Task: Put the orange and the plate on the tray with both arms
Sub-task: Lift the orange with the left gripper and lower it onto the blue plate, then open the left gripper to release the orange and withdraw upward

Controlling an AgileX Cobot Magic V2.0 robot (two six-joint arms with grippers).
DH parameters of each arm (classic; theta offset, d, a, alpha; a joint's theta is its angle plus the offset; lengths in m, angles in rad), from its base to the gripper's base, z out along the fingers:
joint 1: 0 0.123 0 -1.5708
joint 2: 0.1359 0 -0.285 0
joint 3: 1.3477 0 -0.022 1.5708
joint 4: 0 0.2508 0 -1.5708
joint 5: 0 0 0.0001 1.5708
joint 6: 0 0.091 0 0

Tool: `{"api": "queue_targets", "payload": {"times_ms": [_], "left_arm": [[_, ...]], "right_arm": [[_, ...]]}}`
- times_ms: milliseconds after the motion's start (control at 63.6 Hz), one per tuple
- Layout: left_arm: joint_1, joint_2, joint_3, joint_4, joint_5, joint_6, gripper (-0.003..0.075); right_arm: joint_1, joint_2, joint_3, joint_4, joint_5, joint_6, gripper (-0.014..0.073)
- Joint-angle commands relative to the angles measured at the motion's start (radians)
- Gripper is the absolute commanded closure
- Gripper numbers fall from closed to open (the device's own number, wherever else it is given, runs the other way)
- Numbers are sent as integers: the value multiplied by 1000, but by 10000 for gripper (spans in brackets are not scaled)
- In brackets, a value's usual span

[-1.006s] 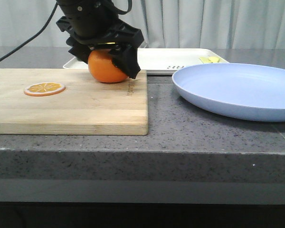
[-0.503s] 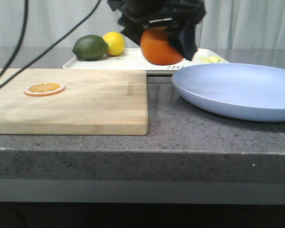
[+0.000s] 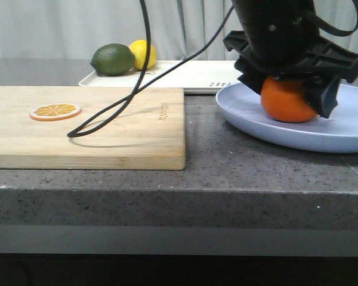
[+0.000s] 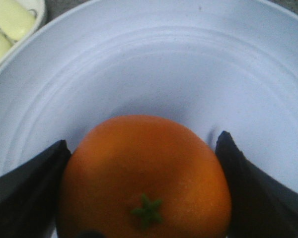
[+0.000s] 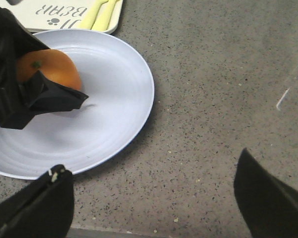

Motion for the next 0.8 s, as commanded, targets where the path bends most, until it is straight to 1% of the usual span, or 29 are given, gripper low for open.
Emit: {"api": "queue_targets", "payload": {"times_ms": [0,126,189,377,503,676,786], "left_arm": [[-17,-51,-62,-7,-44,0,234],[-23,-47,-76,-7,-46,0,118],[-23,-47,-80,-7,-38,0,95],[-21,-56,-97,-11,10,-7,92],[-21,-96,-124,-11,40,-11,101],[-19,-216,-130,-19,107,-36,101],[-8,-295,-119,-19,124,-36,101]], "right_arm": [[4,10,-24,-14,-75,-10,-63],[4,10,-24,-14,-75,-10,-63],[4,10,-24,-14,-77,-10,-63],[4,10,-24,-14,-77,-10,-63],[4,10,-24,-14,-77,-10,-63],[4,10,-24,-14,-77,-10,-63],[4,10,-24,-14,-75,-10,-63]]}}
